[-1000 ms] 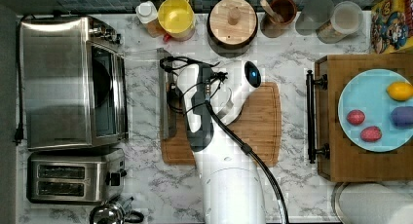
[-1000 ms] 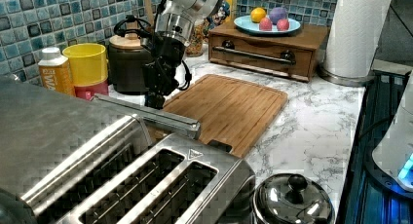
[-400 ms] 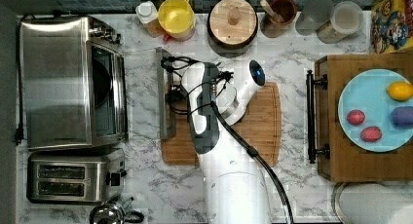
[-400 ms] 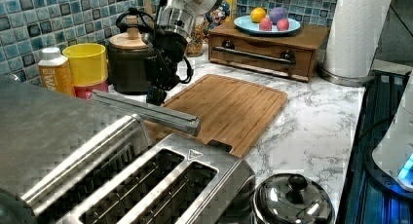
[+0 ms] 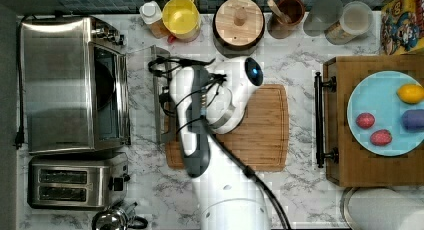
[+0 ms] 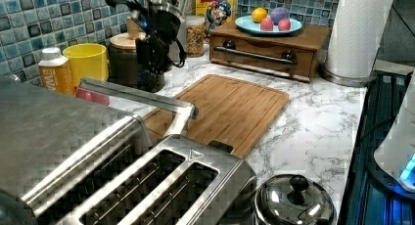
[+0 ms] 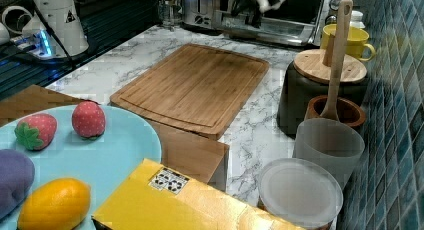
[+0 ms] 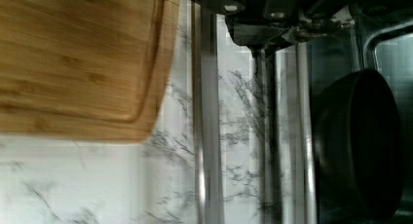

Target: Close the oven.

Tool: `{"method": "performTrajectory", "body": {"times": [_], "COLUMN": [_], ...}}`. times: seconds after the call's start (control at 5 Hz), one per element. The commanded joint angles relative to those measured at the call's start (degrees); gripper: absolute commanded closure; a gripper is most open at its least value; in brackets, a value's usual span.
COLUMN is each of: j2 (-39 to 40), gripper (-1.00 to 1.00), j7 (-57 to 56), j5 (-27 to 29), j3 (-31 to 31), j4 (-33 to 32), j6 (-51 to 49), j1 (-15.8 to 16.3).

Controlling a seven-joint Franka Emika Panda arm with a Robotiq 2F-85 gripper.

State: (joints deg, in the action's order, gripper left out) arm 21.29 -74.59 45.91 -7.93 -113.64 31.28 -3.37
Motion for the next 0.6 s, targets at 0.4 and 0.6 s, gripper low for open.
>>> {"method": "performTrajectory", "body": {"times": [0.4,0.6], "j2": [-3.49,-5.78], "gripper": [1.0,1.0], "j7": [22.82,29.9], "j5": [-21.36,-30.85], "j3": [-8.29,-8.46], "j4": [13.39,12.28], "j6": [6.4,9.92], "j1": [15.64,17.39]}}
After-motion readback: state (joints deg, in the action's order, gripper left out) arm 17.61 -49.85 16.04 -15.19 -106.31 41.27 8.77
